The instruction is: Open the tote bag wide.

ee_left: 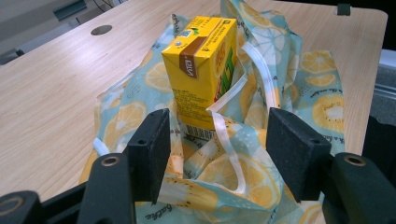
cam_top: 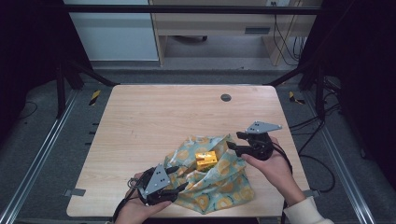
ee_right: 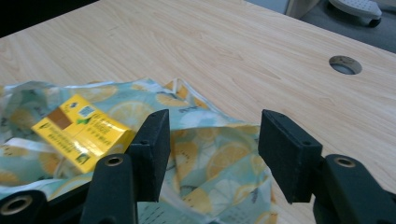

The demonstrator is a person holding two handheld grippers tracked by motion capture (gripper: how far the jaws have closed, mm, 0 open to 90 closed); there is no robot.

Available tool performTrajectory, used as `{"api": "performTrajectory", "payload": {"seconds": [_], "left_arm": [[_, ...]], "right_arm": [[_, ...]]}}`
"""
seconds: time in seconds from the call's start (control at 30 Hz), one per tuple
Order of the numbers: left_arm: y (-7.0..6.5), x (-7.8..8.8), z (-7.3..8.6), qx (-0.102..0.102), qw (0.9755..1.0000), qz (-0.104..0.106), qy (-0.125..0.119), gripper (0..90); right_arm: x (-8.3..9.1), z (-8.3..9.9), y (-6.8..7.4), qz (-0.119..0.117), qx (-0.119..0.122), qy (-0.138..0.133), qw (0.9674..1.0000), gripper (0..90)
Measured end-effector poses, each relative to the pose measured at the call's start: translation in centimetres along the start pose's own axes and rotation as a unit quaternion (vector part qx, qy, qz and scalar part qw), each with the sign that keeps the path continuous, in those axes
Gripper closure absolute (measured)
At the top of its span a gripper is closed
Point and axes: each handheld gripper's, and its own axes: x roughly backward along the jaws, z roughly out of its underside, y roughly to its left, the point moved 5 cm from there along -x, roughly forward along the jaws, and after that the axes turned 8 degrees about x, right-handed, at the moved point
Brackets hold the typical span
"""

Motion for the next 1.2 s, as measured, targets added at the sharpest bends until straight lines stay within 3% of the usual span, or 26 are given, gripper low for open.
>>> {"api": "performTrajectory", "payload": {"seconds": [0.2, 0.33, 0.4, 0.47, 0.53, 0.63, 0.77, 0.9, 1.0, 1.1, 1.2], "left_arm": [[0.8, 0.0, -0.8, 0.008, 0.9999, -0.01, -0.006, 42.0], [1.8, -1.5, -1.3, 0.003, 0.9997, -0.016, 0.017, 42.0], [2.2, -2.1, -1.0, 0.002, 0.9995, -0.017, 0.026, 41.9], [2.5, -2.7, -0.5, 0.013, 0.9994, -0.01, 0.029, 41.4], [2.5, -3.2, 0.5, 0.012, 0.999, -0.007, 0.042, 40.9], [2.4, -3.5, 1.6, 0.005, 0.998, -0.006, 0.062, 40.0], [2.1, -3.6, 2.2, 0.003, 0.9971, -0.001, 0.076, 39.2], [1.7, -3.8, 2.4, -0.002, 0.9965, 0.001, 0.083, 38.3], [1.5, -4.0, 2.6, -0.011, 0.9953, 0.002, 0.096, 38.9], [1.6, -4.2, 3.1, -0.012, 0.9936, -0.005, 0.112, 39.0], [2.1, -4.4, 3.6, -0.009, 0.9918, -0.011, 0.127, 39.0]], "right_arm": [[0.9, -0.1, 1.0, -0.015, 0.011, -0.005, 0.9998, 42.7], [0.4, -0.1, 1.8, -0.047, 0.024, 0.002, 0.9986, 34.9], [-0.1, 0.0, 2.3, -0.066, 0.027, 0.01, 0.9974, 27.1], [-0.7, 0.4, 2.9, -0.084, 0.027, 0.026, 0.9958, 21.4], [-1.3, 1.1, 3.5, -0.09, 0.04, 0.04, 0.9944, 17.2], [-1.8, 2.2, 4.1, -0.103, 0.047, 0.058, 0.9919, 17.1], [-1.5, 4.0, 4.9, -0.109, 0.062, 0.074, 0.9894, 51.9], [-0.4, 5.1, 5.7, -0.115, 0.074, 0.074, 0.9878, 76.7], [0.6, 6.0, 6.2, -0.122, 0.08, 0.07, 0.9867, 85.2], [1.3, 7.2, 6.4, -0.131, 0.084, 0.071, 0.9853, 88.2], [1.5, 8.9, 6.5, -0.134, 0.088, 0.088, 0.9832, 89.2]]}}
